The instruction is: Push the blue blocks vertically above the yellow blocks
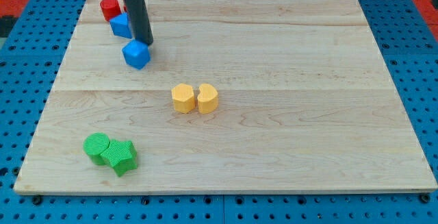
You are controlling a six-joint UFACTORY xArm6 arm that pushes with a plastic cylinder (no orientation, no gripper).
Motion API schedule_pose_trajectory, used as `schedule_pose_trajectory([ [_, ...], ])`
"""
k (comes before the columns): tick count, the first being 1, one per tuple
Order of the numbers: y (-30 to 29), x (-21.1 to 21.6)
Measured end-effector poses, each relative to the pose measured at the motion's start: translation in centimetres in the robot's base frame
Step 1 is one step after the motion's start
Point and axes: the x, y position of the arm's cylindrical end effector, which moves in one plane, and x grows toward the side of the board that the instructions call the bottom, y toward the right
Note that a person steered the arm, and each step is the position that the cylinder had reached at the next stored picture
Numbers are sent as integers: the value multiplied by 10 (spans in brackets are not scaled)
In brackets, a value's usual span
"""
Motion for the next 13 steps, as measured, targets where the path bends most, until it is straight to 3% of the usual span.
schedule_pose_trajectory([
  [2, -87, -15],
  [3, -139, 4],
  [4, -86, 83],
  [5, -7, 92],
  [7, -98, 58],
  [9, 101, 30],
  [10, 42, 49],
  [11, -13, 38],
  [13, 117, -18],
])
